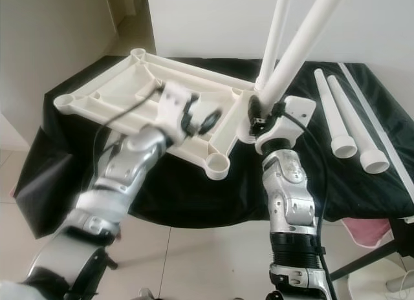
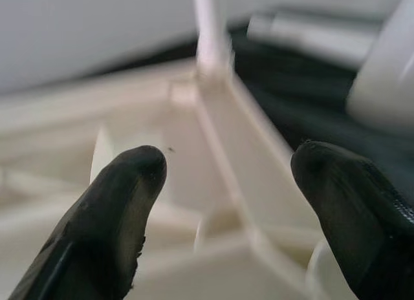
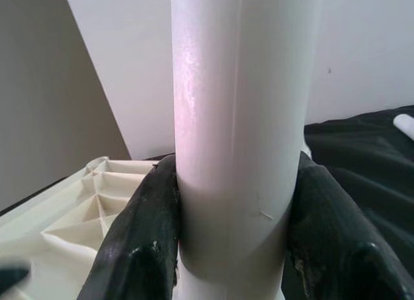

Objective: Building children table

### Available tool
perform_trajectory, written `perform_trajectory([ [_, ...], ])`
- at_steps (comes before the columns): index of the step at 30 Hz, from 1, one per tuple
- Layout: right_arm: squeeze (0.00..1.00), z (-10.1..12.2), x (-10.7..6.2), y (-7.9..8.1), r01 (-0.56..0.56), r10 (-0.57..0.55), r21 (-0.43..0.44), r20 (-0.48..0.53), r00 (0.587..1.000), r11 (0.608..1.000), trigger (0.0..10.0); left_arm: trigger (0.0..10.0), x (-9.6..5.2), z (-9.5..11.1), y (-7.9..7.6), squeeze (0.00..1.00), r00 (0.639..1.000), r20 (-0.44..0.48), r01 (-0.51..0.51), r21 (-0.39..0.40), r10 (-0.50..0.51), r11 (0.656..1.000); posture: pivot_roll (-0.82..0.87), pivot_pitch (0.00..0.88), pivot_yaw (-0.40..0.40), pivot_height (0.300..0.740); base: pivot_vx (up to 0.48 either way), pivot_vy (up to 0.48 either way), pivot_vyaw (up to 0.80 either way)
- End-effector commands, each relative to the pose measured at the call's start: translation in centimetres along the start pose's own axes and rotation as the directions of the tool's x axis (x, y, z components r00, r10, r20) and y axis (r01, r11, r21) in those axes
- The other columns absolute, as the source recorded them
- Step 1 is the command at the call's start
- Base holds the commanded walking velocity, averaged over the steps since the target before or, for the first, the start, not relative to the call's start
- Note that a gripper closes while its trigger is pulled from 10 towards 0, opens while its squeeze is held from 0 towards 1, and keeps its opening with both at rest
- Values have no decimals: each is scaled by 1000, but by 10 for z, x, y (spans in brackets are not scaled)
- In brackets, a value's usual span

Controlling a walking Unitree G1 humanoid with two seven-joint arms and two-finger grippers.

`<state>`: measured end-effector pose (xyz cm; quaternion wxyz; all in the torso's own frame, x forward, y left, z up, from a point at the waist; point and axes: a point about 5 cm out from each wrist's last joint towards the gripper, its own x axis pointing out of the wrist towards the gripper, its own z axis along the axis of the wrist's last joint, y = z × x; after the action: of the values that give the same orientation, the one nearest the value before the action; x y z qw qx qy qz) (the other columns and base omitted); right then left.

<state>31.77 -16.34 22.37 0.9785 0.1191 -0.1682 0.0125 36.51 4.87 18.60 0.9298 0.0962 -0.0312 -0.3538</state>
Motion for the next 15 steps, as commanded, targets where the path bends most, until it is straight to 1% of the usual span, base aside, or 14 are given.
perform_trajectory([
  [1,0,8,2,1,1,-1,-6,35,999,1000,10000,10000,-1,-11,7,0,989,-61,-136,9,137,991,-78,8,-22,740,0,0,0],
  [2,0,8,2,1,1,-1,-6,35,999,1000,10000,10000,-1,-11,7,0,989,-61,-136,9,137,991,-78,8,-22,740,0,0,0],
  [4,0,9,3,0,7,-7,-10,41,999,1000,10000,10000,-5,-25,13,0,974,-123,-187,40,191,982,-79,8,-22,740,0,0,0],
  [6,0,10,3,0,10,-10,-13,44,999,1000,10000,10000,-7,-31,17,0,964,-148,-217,44,221,975,-79,8,-23,740,0,0,0],
  [10,0,11,4,0,11,-11,-13,46,999,1000,10000,10000,-8,-35,19,0,955,-165,-242,45,246,969,-80,8,-23,740,0,0,0],
  [11,0,12,4,0,11,-11,-13,47,999,1000,10000,10000,-10,-39,23,0,944,-188,-267,55,272,962,-81,7,-24,740,0,0,0],
  [13,0,13,4,1,12,-11,-13,49,999,1000,10000,10000,-14,-48,32,0,906,-244,-317,150,346,936,-82,9,-26,740,0,0,0],
  [14,0,13,4,1,13,-12,-13,49,999,1000,10000,10000,-16,-51,34,0,893,-260,-325,192,367,926,-82,9,-26,740,0,0,0],
  [15,0,13,4,1,13,-12,-13,49,999,1000,10000,10000,-16,-51,34,0,893,-260,-325,192,367,926,-82,9,-26,740,0,0,0],
])
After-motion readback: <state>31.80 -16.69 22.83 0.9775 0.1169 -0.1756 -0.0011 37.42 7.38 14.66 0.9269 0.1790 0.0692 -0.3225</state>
